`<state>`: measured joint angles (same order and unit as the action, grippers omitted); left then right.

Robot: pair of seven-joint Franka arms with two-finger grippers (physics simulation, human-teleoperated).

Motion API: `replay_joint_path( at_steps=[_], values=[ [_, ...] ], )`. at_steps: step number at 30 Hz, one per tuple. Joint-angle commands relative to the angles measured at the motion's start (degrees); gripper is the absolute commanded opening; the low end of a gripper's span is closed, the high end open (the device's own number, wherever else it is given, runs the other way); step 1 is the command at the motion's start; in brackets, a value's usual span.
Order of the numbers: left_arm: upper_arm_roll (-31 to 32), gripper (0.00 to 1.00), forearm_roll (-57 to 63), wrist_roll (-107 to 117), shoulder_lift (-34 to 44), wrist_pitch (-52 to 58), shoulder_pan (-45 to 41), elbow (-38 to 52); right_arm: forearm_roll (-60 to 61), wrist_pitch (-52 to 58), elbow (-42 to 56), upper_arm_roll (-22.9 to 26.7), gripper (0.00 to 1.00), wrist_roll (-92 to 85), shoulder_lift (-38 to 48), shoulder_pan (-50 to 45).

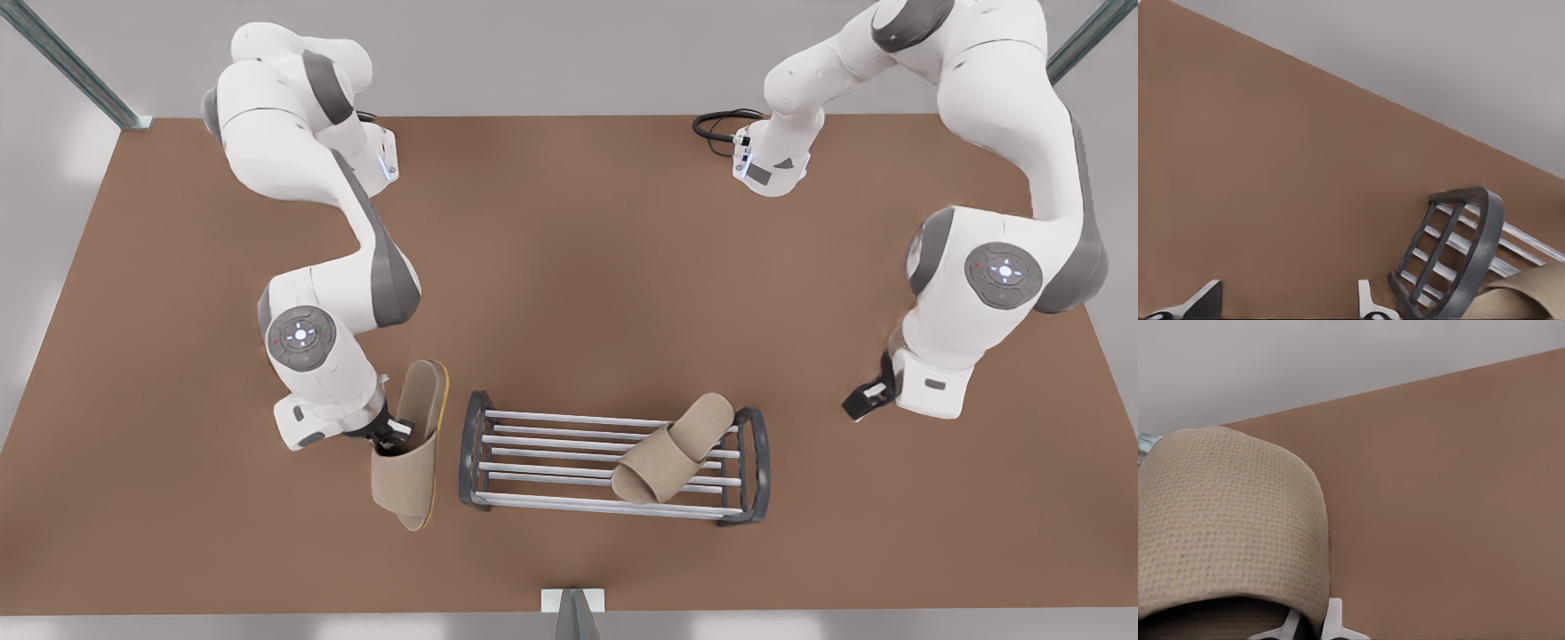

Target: Place the right shoe on the shoe rack with the right arm, and place the left shoe on the shoe rack with the left arm

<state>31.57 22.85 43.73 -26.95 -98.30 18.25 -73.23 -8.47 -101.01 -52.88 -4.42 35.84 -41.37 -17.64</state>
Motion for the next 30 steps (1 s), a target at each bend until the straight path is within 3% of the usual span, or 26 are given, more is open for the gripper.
replay_joint_path(
  at_steps=[1, 2, 3, 21, 30],
  values=[
    [-32.07, 1.00, -31.77, -40.82, 1.89, 20.88, -16.05, 4.33, -0.15, 1.26, 1.46, 1.60, 0.21, 18.47, -0.82, -1.52],
    [-31.31, 1.00, -29.01, -40.74, 10.76, 9.47, -17.72, -8.92, -0.15, 0.03, 1.46, 1.60, 0.21, 19.71, -0.82, -1.52],
    [-30.52, 1.00, -26.72, -40.30, 11.22, 5.67, -18.86, -9.75, -0.15, -1.11, 1.46, 1.60, 0.21, 21.29, -0.82, -1.52],
    [-29.46, 1.00, -25.92, -38.54, 9.10, 7.78, -20.09, -6.75, 0.03, -24.31, 1.29, 1.34, 0.21, 33.60, -4.60, -12.85],
    [-29.46, 1.00, -25.57, -38.19, 8.84, 7.60, -20.18, -6.75, -0.32, -25.55, 0.67, 2.66, 0.21, 30.96, -8.47, -15.32]
  ],
)
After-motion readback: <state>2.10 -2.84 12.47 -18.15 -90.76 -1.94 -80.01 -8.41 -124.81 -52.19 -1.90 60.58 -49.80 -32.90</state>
